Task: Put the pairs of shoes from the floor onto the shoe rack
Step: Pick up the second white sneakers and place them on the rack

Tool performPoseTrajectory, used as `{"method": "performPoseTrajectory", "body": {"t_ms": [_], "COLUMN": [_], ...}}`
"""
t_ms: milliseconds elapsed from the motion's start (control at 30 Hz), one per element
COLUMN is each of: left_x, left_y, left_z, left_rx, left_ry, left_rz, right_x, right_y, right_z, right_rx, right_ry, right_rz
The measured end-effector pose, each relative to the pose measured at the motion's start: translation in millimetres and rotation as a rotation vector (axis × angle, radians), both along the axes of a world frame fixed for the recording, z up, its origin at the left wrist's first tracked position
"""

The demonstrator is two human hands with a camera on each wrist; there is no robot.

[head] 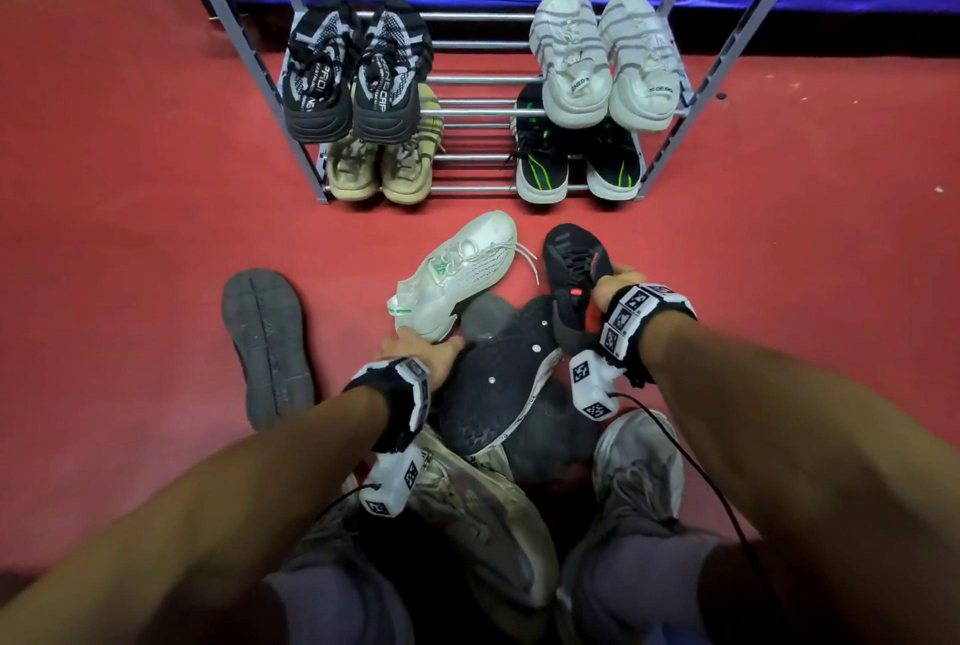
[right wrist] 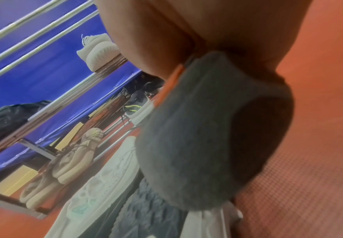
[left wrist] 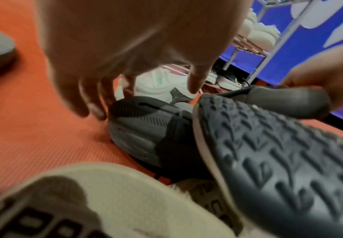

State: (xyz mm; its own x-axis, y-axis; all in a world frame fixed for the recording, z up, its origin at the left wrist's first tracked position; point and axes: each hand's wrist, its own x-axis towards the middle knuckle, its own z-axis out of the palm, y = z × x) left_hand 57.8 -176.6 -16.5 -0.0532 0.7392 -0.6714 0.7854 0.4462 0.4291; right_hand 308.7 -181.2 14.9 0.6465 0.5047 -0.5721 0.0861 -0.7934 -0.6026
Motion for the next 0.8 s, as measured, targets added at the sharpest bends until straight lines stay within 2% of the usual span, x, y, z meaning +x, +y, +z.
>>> {"method": "performPoseTrajectory", "body": {"t_ms": [67,133,300,467,633,800], "left_x": [3.0,4.4,5.1,10.9,19.1,32.4], "left_y": [-9.9,-18.4,-32.8,-31.1,-25.5,-23.4], "left_z": [6.0,4.8,-5.4,3.2,15.3,28.5], "left_rx": [0.103,0.145,0.243,0.192,0.368,0.175], "left_ry": [0.195,0.232,0.230,0.162,0.133,0.033], "left_rz": [-0.186,-0.254,-0.307,-0.359,-0.564,-0.713], "right_x": [6.9,12.2,13.9,0.3,-4.3,-8.6], "right_y": [0.1,-0.1,-3.9,-7.9,-4.0,-9.3], "right_z": [1.3,1.6,-4.8,-9.1,-8.8,0.1], "right_rx": [-0.014,-0.045,-0.046,-0.111,-0.167,-0.155], "right_ry": [-0.028,-0.016,-0.057,-0.193,-0.410,-0.491], "right_rz": [0.011,0.031,0.041,0.309,0.494,0.620]}}
